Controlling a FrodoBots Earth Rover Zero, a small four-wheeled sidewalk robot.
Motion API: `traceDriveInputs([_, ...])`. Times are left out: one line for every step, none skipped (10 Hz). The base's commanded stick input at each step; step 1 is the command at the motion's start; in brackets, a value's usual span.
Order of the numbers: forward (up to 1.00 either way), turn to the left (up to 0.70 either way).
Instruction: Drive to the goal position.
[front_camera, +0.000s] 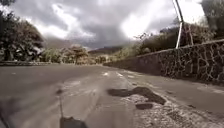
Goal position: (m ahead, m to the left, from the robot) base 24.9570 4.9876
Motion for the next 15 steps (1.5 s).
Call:
traceDriveInputs([1.00, 0.00])
traceDriveInputs([1.00, 0.00])
traceDriveInputs([1.00, 0.00])
traceDriveInputs([1.00, 0.00])
traceDriveInputs([1.00, 0.00])
traceDriveInputs([1.00, 0.00])
traceDriveInputs([1.00, 0.00])
traceDriveInputs([1.00, 0.00])
traceDriveInputs([1.00, 0.00])
traceDriveInputs([1.00, 0.00])
traceDriveInputs([1.00, 0.00])
traceDriveInputs([1.00, 0.00])
traceDriveInputs([1.00, 0.00])
traceDriveInputs([1.00, 0.00])
traceDriveInputs([1.00, 0.00])
